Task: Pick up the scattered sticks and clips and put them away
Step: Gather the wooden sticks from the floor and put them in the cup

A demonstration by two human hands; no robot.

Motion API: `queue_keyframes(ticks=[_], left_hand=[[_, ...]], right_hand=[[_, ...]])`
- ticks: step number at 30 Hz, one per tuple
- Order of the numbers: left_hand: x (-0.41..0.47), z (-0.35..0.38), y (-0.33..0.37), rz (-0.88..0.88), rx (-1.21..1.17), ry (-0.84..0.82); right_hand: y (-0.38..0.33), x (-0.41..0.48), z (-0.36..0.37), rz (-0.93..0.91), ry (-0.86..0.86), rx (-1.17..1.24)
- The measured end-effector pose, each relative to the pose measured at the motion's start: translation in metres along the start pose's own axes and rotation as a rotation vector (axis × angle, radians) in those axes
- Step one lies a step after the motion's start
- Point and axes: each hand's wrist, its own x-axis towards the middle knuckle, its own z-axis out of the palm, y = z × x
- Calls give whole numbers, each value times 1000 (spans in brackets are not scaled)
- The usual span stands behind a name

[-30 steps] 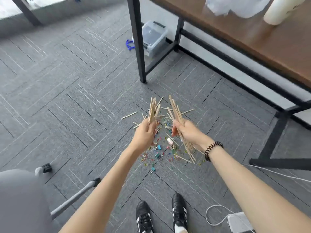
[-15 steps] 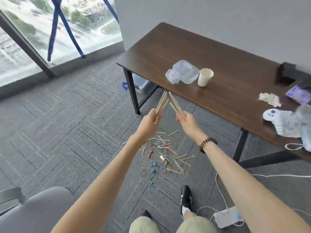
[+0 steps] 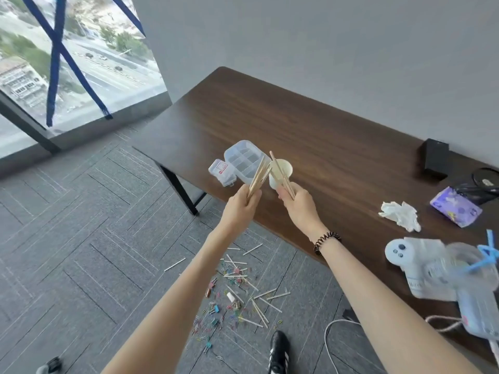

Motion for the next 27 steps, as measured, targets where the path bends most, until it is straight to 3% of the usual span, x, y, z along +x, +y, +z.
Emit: queue_keyframes(ticks=[9,19,23,27], left_hand=[[116,45,31,-107,-263,172],[169,85,37,-15,-541,251],[170,96,20,-18,-505,261],[163,101,2,59,-300,205]], right_hand=[[20,102,-29,-1,54,255],[31,151,-35,118,141,630],[30,158,-37,104,161,645],[27,163,-35,103,171,697]])
